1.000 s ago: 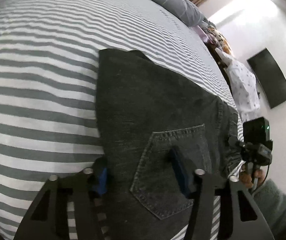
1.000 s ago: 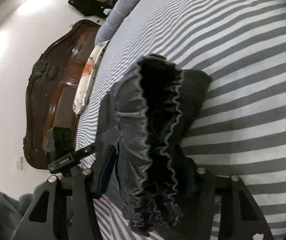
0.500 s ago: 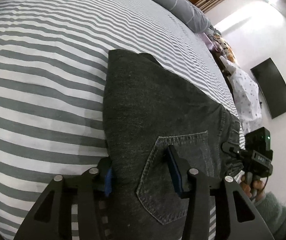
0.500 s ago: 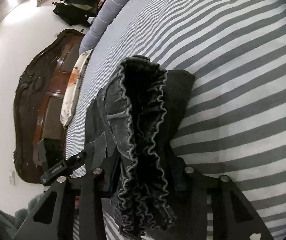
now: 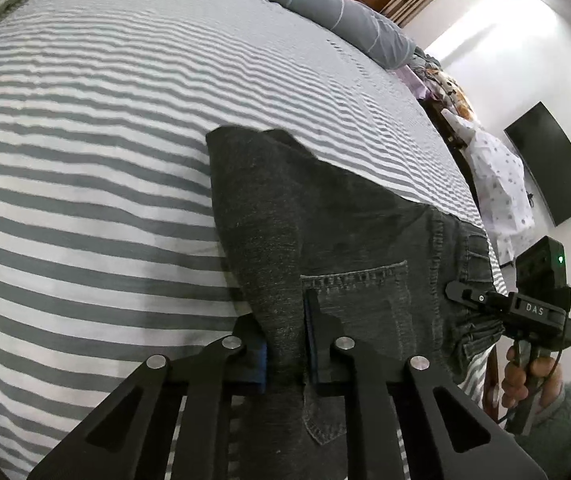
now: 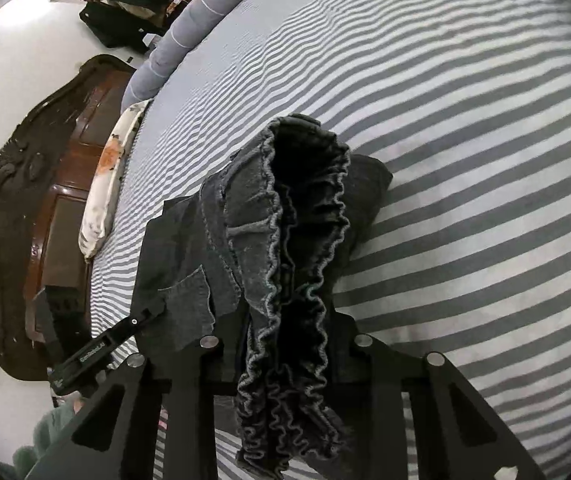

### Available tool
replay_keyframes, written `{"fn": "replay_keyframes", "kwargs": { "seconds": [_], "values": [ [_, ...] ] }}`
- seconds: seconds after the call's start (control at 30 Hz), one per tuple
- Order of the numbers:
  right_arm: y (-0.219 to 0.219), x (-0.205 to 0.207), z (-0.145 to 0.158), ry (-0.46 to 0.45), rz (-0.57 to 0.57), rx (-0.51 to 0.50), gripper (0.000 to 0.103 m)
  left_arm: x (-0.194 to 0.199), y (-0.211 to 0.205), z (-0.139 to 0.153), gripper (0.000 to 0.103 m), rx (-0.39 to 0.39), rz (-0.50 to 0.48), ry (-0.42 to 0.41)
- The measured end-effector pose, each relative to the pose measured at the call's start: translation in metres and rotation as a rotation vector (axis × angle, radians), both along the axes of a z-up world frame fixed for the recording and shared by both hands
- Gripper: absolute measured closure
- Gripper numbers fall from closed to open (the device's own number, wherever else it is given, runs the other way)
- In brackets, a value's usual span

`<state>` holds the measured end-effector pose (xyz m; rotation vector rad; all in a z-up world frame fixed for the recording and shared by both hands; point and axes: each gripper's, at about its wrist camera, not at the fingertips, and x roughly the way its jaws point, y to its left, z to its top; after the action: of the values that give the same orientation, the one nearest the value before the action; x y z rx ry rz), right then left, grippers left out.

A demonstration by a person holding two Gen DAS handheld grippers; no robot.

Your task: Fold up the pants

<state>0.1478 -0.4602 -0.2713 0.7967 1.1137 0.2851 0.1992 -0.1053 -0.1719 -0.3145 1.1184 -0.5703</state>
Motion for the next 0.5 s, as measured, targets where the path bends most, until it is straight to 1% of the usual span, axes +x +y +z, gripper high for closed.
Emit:
{"fn": "replay_keyframes", "kwargs": {
  "seconds": [0.2, 0.3, 0.5],
  "values": [
    [0.009, 0.004, 0.022, -0.012, 0.015, -0.014, 0.077, -0.005, 0.001, 0.017, 0.091, 0.044, -0.009, -0.038],
    [0.013, 0.006, 0.028, -0.024, 0.033, -0.02, 0.077, -0.005, 0.009, 0.027, 0.091, 0.038, 0.005, -0.052],
    [0.031, 0.022, 0.042, -0.044, 0.058, 0.0, 0.077, 0.004, 0.031, 0.043, 0.091, 0.059, 0.026, -0.084]
  ]
}}
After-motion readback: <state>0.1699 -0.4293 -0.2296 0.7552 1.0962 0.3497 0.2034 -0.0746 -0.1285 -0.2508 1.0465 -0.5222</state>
